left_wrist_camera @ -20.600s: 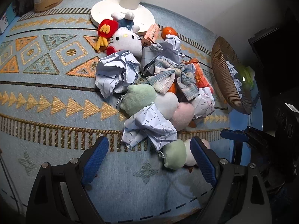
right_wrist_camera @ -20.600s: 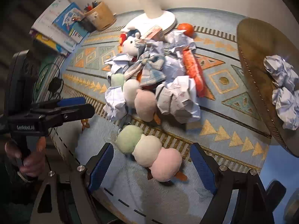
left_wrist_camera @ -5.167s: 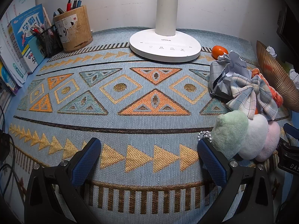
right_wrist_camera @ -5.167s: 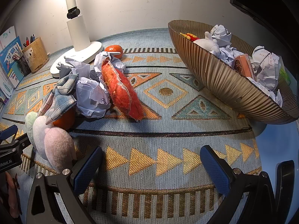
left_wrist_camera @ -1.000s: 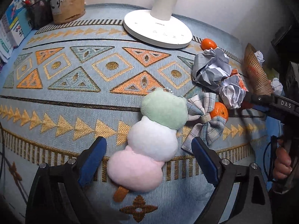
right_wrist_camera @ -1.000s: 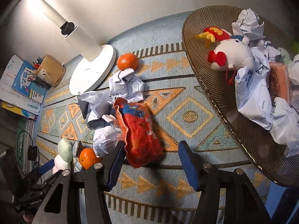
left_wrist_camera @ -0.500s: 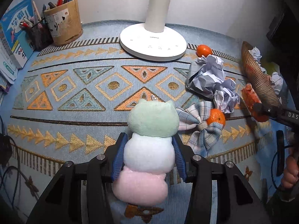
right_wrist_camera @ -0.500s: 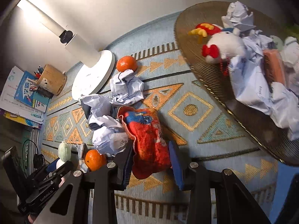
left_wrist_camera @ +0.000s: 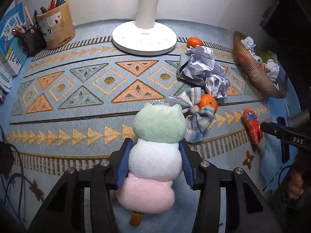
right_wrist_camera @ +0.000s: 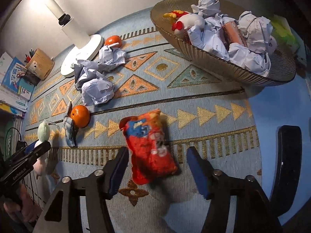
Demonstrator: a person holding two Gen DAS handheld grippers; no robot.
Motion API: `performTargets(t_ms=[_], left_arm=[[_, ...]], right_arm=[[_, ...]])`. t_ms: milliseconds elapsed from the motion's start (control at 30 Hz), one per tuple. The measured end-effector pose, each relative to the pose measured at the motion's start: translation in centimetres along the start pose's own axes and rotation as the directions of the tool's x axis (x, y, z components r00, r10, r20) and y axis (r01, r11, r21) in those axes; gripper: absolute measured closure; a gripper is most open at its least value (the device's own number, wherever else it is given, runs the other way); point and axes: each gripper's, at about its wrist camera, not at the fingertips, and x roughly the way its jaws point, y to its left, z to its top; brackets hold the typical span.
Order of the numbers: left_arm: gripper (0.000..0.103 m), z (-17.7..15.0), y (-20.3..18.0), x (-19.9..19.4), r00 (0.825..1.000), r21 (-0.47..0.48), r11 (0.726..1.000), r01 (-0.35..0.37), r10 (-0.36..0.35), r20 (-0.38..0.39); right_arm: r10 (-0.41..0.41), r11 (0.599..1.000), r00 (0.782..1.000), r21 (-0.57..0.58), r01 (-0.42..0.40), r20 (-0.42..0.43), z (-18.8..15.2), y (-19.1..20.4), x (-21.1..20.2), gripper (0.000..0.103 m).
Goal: Organize objects
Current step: 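Carry the dango plush and red bag onto the plate and open both tools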
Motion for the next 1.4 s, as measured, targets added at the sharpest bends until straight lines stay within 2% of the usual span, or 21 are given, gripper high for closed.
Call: performTargets(t_ms=[167,267,367,433,467,500,600,733,800,867,1033,1133,1233,1400], left_arm=[[0.058,0.3,0.8,-1.2,0.999,-0.007,0.999,0.044,-0.044,0.012],[0.058,0.5,0.7,-1.7,0.998,-0.002,0.998,0.068,-0.068,0.012],[0.058,0.6,-0.2,-1.9,0.998,0.016,0.998,0.06,-0.06,0.013],[0.058,0.8,-1.0,-1.9,0.998,0.022,0.998,0.062,-0.062,0.014],[0.058,1.0,-1.4,-2.0,0.998,0.026,0.998,0.062,-0.063,0.015],[0.058,1.2,-1.9,-2.0,0.998,0.03,0.998,0.06,-0.061,0.017],[0.058,2.4,-3.7,-2.3,0.998,0.04,0.998,0.058,-0.059,0.029],[0.058,5.4,-6.9,-3.1,0.995,0.075,0.994,0.077,-0.082,0.065],[0.058,7.4,-8.9,-3.5,0.991,0.106,0.991,0.087,-0.097,0.09],[0.058,9.5,-11.1,-3.6,0.986,0.141,0.984,0.109,-0.125,0.114],[0.058,15.1,-17.2,-2.6,0.974,0.226,0.964,0.141,-0.176,0.144],[0.058,17.6,-20.1,-1.4,0.966,0.235,0.955,0.18,-0.217,0.142],[0.058,18.9,-22.9,0.5,0.966,0.262,0.944,0.198,-0.233,0.11],[0.058,19.3,-26.5,3.3,0.973,0.317,0.929,0.191,-0.221,0.062]], right_arm=[[0.027,0.999,0.999,-0.017,-0.028,-0.022,0.5,-0.1,0.5,0.039],[0.068,0.993,0.993,-0.089,-0.077,-0.098,0.4,1.2,2.2,0.038],[-0.044,0.989,0.996,-0.144,0.033,-0.075,0.1,1.8,3.2,0.038],[-0.073,0.982,0.996,-0.176,0.064,-0.047,0.0,2.4,3.2,0.044],[-0.079,0.979,0.996,-0.194,0.069,-0.04,-0.1,2.7,3.2,0.054],[-0.061,0.976,0.997,-0.213,0.051,-0.04,-0.2,3.1,3.1,0.063],[-0.025,0.966,0.998,-0.259,0.01,-0.052,-0.4,3.9,2.6,0.069],[0.129,0.966,0.99,-0.217,-0.138,-0.056,0.0,3.2,-0.5,0.07],[0.176,0.963,0.984,-0.203,-0.176,-0.02,0.8,2.2,-3.3,0.07],[0.187,0.965,0.982,-0.191,-0.178,0.028,2.6,0.8,-6.0,0.07],[0.148,0.984,0.972,-0.122,-0.128,0.18,7.3,-4.1,-11.8,0.07],[0.073,0.997,0.967,-0.049,-0.063,0.243,10.5,-7.7,-13.6,0.07],[0.035,0.998,0.966,0.034,-0.045,0.258,13.1,-11.6,-14.0,0.07],[0.015,0.99,0.977,0.134,-0.045,0.213,17.1,-15.9,-11.9,0.07]])
